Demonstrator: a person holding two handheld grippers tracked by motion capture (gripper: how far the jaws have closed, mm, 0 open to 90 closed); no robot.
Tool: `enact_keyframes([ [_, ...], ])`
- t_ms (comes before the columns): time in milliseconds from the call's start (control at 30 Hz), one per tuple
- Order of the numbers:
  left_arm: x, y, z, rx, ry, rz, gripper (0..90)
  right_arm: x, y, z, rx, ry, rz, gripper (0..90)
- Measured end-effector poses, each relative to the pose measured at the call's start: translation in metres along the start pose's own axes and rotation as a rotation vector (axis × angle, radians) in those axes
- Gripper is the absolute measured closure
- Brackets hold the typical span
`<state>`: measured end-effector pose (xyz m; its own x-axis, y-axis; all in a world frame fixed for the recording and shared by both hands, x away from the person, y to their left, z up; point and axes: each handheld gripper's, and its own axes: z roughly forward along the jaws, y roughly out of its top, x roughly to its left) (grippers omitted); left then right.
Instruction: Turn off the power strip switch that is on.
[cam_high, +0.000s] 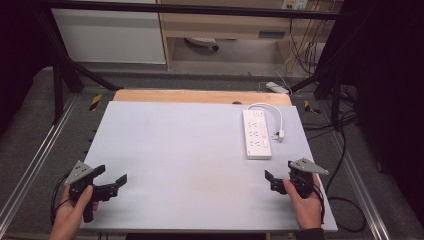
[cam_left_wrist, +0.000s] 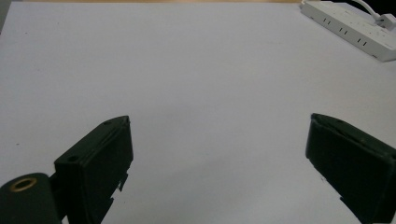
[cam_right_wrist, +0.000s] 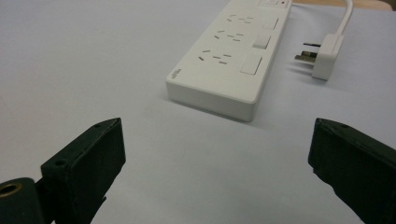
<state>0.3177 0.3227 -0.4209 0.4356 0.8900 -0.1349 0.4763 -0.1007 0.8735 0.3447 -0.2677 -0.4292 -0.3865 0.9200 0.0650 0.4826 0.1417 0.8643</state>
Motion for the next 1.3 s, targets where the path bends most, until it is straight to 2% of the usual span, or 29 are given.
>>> enact_keyframes([
  [100,0.0,0.0,0.001,0.007,0.001,0.002,7.4,-0.001,0.003,-0.001,0.0,-0.025,-0.002,4.6],
  [533,-0.001,0.0,0.001,0.006,0.0,0.005,7.4,0.002,0.004,0.001,0.025,-0.006,-0.014,4.0],
  [833,-0.001,-0.001,0.001,0.01,-0.003,0.01,7.4,0.001,0.005,0.002,0.03,-0.019,0.016,3.7],
  [1033,-0.002,0.001,0.0,0.004,-0.006,0.017,7.1,0.0,0.01,0.005,0.055,-0.036,0.024,4.3],
  [1300,-0.002,-0.001,0.002,0.014,-0.004,0.01,7.3,0.002,0.019,0.011,0.052,-0.024,0.02,4.5],
])
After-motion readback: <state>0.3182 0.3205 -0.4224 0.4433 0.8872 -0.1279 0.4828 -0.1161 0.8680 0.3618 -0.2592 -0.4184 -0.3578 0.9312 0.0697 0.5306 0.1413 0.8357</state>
